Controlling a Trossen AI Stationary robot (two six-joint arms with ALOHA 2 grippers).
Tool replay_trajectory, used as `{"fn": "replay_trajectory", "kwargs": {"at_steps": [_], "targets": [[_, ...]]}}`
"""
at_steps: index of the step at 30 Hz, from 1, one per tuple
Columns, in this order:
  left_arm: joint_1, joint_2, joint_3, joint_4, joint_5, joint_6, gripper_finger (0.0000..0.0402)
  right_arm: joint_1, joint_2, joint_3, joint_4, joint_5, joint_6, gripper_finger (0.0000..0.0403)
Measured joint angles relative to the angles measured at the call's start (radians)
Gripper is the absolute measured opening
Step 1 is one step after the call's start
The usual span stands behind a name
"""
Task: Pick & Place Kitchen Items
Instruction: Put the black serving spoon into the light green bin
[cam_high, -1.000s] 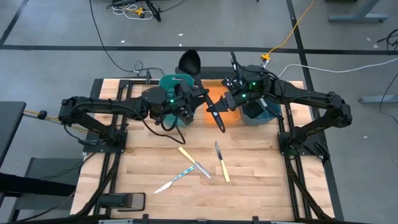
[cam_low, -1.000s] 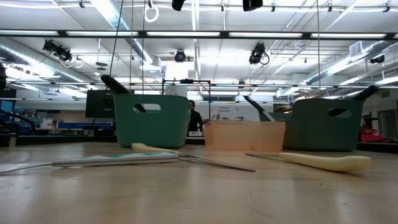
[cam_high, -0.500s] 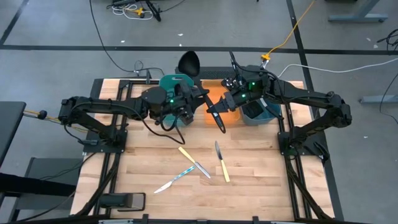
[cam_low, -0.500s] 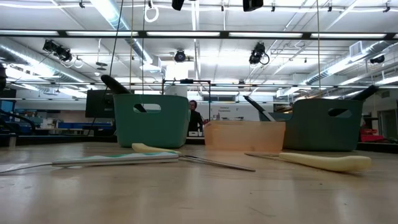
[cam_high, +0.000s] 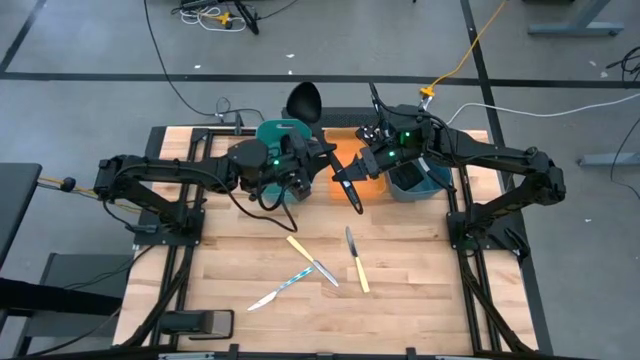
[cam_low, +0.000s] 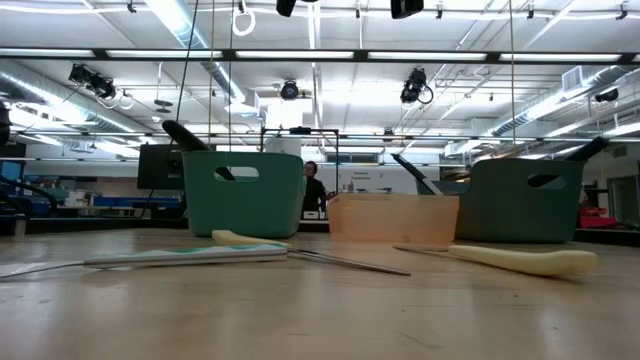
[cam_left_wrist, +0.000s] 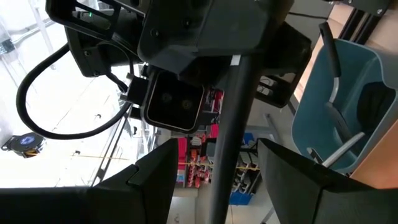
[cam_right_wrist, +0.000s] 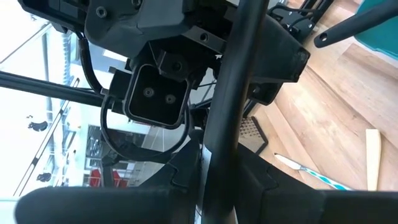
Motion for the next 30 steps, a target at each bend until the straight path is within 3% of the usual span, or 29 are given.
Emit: {"fn": "replay_trajectory", "kwargs": {"at_steps": [19,30], "targets": [[-0.044,0.0,0.0,0.001,0.0,0.015,0.0222,0.0,0.0,0.0,0.0,0.0,-0.004,0.0071],[-0.044,0.0,0.0,0.0,0.0,0.022,0.0159,0.0,0.0,0.0,0.0,0.0,-0.004,0.0071]]}}
